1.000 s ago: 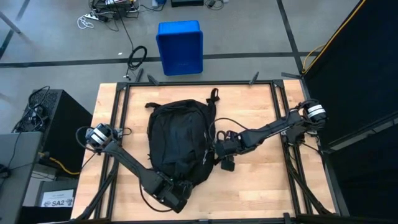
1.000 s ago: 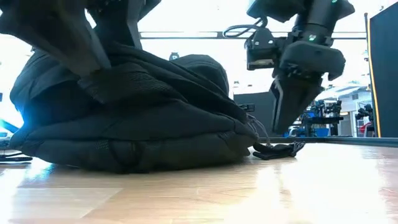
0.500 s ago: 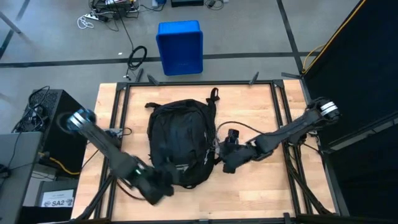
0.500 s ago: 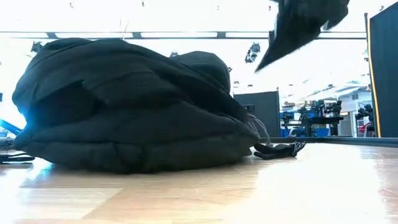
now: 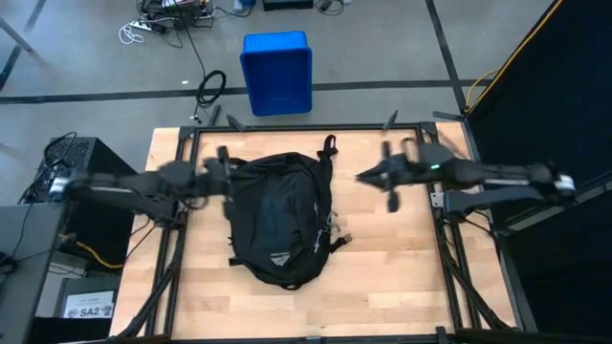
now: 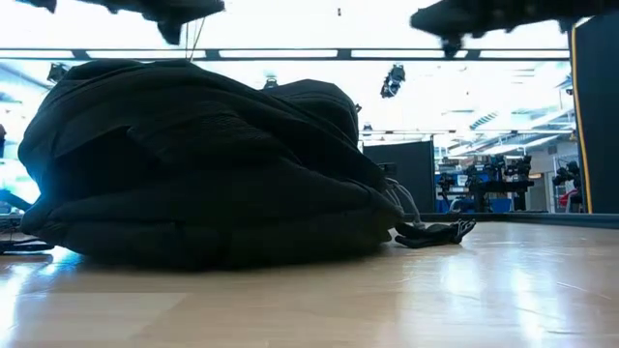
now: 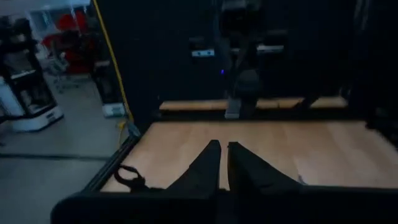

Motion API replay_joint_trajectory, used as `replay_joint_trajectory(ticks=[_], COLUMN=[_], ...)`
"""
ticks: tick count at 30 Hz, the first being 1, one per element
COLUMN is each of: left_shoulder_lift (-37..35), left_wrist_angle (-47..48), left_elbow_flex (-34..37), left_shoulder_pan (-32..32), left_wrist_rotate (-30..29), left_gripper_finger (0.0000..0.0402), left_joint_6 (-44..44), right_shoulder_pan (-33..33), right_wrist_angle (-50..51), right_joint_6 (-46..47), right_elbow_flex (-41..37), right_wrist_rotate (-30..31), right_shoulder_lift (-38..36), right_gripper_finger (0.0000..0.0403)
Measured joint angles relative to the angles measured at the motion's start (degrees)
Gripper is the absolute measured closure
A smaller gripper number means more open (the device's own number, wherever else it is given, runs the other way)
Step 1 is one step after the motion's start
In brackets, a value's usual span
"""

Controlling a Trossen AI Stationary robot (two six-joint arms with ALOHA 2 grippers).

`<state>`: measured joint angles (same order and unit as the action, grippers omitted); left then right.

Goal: Unpack backpack
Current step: Return to Home Position

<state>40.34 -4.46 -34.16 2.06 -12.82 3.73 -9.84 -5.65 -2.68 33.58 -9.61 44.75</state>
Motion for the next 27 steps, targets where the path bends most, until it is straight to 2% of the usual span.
replay_joint_trajectory(ticks=[3,6,11,17,23,27], left_shoulder_lift=[-10.05,-18.05,-25.54,-27.43,-27.26,-26.60], left_wrist_angle=[3.87,3.87,4.36,-3.38,-13.16,-11.23], left_elbow_flex=[2.82,5.94,12.87,23.50,33.55,33.67], left_shoulder_pan=[-3.61,-4.46,-4.45,-4.48,-4.48,-4.68], left_wrist_rotate=[4.21,4.89,4.85,2.99,0.21,-1.03], left_gripper_finger=[0.0401,0.0401,0.0402,0.0402,0.0401,0.0401], left_joint_6=[-1.51,-1.83,-3.04,-4.22,-4.63,-7.26], right_shoulder_pan=[-3.88,-5.00,-4.38,-4.25,-4.23,-4.23], right_wrist_angle=[0.24,0.49,0.80,-0.79,-3.95,-4.77], right_joint_6=[1.45,1.94,2.02,1.48,-0.46,-0.58], right_elbow_flex=[-4.85,-9.26,-18.00,-27.13,-31.94,-33.00], right_wrist_rotate=[-1.65,-1.68,2.70,5.32,5.32,5.11], right_shoulder_lift=[-11.34,-20.18,-29.98,-35.08,-35.16,-35.04], right_gripper_finger=[0.0399,0.0400,0.0401,0.0399,0.0402,0.0401])
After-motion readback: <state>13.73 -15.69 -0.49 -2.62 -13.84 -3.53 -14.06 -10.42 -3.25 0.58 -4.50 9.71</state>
